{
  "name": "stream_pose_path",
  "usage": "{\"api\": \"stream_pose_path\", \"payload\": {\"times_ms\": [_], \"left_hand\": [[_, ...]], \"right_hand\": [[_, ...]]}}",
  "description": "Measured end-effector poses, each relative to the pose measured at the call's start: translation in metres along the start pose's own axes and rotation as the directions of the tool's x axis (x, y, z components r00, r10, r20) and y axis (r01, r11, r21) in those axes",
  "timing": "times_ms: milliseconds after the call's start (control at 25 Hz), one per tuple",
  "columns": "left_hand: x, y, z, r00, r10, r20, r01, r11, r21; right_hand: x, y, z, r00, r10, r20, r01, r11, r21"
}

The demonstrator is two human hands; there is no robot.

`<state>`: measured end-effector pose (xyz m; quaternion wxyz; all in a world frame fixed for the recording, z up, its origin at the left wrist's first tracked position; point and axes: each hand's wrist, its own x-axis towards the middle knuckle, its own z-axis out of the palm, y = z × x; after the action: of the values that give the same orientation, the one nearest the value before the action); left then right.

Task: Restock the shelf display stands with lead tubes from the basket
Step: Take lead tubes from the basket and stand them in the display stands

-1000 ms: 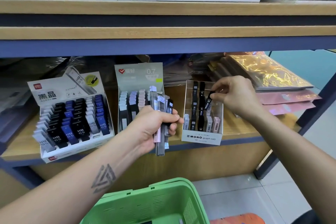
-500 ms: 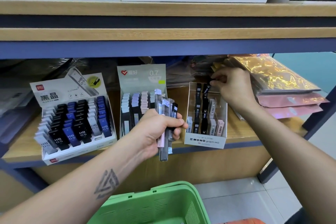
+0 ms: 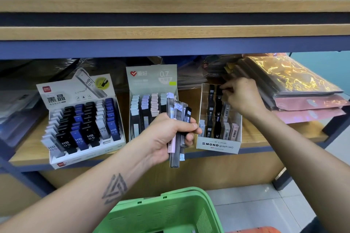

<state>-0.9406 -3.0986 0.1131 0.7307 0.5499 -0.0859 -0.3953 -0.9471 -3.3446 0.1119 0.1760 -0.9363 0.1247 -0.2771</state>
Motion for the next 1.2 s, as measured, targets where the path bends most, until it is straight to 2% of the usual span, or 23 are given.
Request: {"api": "stream_pose_path", "payload": {"times_ms": [80,120,160,200,240,280,320,360,440,560,720,920,1080,1200], "left_hand": [[-0.001,0.000,0.000,0.999,-0.015,0.035,0.015,1.000,-0.009],[-0.002,0.000,-0.001,0.999,-0.020,0.050,0.020,1.000,-0.010],[-0.003,0.000,0.000,0.998,-0.024,0.061,0.025,1.000,-0.008],[-0.003,0.000,-0.001,0.997,-0.026,0.067,0.027,1.000,-0.005],[-0.004,0.000,-0.001,0.997,-0.026,0.068,0.026,1.000,-0.001],[-0.005,0.000,-0.001,0.998,-0.023,0.067,0.023,1.000,0.005],[-0.006,0.000,-0.001,0.998,-0.018,0.067,0.017,1.000,0.012],[-0.007,0.000,0.000,0.998,-0.011,0.069,0.010,1.000,0.017],[-0.009,0.000,-0.001,0.998,-0.001,0.069,0.000,1.000,0.014],[-0.012,0.001,-0.003,0.999,-0.008,0.036,0.008,1.000,-0.014],[-0.015,0.001,-0.008,1.000,0.016,-0.007,-0.016,0.999,-0.046],[-0.016,0.000,-0.011,0.999,0.034,-0.041,-0.034,0.999,-0.014],[-0.012,-0.001,-0.009,0.999,0.016,-0.031,-0.018,0.998,-0.059],[-0.010,-0.003,-0.006,1.000,-0.019,0.007,0.020,0.997,-0.080]], "right_hand": [[-0.005,-0.008,-0.005,0.997,-0.069,-0.018,0.068,0.994,-0.083],[-0.008,-0.014,-0.009,0.995,-0.093,-0.045,0.089,0.993,-0.082],[-0.011,-0.022,-0.015,0.996,-0.078,-0.047,0.077,0.997,-0.007],[-0.015,-0.033,-0.022,0.999,-0.026,0.029,0.021,0.989,0.146],[-0.021,-0.046,-0.027,0.980,0.013,0.200,-0.080,0.941,0.328],[-0.028,-0.059,-0.030,0.923,0.014,0.384,-0.199,0.872,0.447],[-0.035,-0.069,-0.031,0.861,-0.010,0.508,-0.268,0.840,0.472],[-0.040,-0.074,-0.029,0.824,-0.025,0.566,-0.299,0.830,0.471],[-0.044,-0.078,-0.023,0.816,-0.003,0.578,-0.352,0.791,0.500],[-0.042,-0.072,-0.024,0.802,0.079,0.591,-0.496,0.639,0.588],[-0.039,-0.062,-0.031,0.786,0.013,0.618,-0.556,0.453,0.697],[-0.042,-0.057,-0.033,0.798,-0.055,0.601,-0.509,0.473,0.719],[-0.045,-0.053,-0.038,0.867,-0.160,0.472,-0.337,0.511,0.791],[-0.046,-0.047,-0.046,0.879,-0.198,0.433,-0.264,0.553,0.790]]}}
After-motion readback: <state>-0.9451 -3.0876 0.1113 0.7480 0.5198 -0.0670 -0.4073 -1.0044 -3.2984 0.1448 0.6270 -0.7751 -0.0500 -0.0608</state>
